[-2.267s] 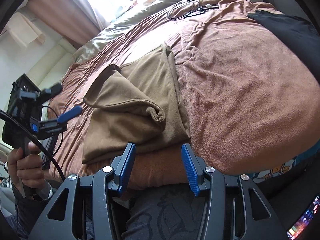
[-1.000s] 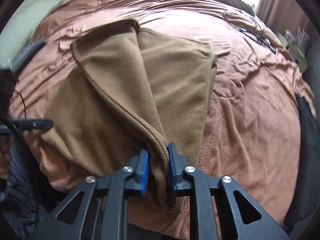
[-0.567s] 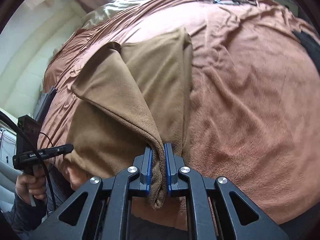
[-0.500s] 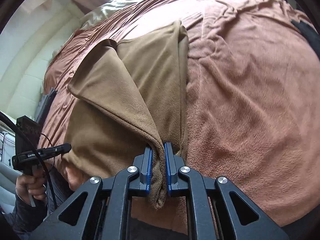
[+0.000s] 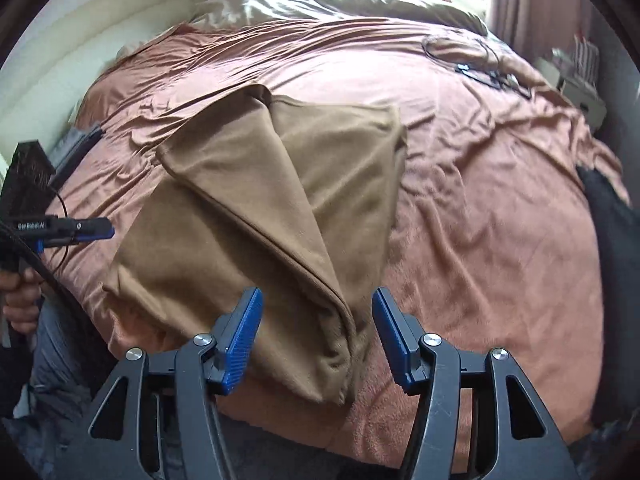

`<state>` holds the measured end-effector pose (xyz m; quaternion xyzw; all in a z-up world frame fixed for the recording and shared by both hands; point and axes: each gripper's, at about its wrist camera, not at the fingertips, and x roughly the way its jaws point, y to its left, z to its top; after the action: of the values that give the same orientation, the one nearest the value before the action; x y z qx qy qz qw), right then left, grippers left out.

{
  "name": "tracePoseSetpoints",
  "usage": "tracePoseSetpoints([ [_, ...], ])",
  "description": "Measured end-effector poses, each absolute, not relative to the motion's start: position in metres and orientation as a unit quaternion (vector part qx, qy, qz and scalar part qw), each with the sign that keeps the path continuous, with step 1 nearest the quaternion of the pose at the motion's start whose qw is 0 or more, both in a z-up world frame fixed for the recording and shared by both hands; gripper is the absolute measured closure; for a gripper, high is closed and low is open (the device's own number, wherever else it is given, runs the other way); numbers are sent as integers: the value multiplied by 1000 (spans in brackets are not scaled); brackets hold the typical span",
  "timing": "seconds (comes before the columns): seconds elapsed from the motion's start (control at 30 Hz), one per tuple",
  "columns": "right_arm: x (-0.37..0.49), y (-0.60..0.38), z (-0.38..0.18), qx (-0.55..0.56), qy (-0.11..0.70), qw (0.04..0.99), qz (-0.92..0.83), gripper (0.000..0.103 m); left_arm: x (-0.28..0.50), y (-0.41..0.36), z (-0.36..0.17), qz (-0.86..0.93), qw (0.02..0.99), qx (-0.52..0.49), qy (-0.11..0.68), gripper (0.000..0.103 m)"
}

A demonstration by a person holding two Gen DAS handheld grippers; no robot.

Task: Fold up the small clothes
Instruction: 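Grasp the side edge of the brown shirt with the right gripper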

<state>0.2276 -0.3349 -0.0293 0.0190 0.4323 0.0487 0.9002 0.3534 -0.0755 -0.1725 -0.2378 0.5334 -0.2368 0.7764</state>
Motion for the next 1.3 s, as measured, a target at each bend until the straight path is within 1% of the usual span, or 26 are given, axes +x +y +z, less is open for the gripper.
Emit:
tracePoseSetpoints([
  [0.23,255,-283,-16,-40,422,903,67,48,366,-61,-171,-238,778,-254,523,71],
  [0.5,309,-240,-24,-94,438,889,91,48,367,-34,-168,-249,779,-288,499,71],
  [0.6,330,-224,-31,-121,445,882,96,53,366,-25,-168,-248,780,-300,490,71],
  [0.8,363,-200,-43,-143,450,877,86,67,368,-9,-172,-243,779,-321,481,71],
  [1.03,390,-189,-65,-162,471,864,76,68,372,6,-180,-235,776,-338,478,71],
  [1.2,398,-185,-73,-170,470,863,74,67,372,10,-187,-231,773,-342,482,71],
  [1.3,397,-178,-78,-197,470,857,78,64,372,8,-189,-230,772,-341,484,71],
])
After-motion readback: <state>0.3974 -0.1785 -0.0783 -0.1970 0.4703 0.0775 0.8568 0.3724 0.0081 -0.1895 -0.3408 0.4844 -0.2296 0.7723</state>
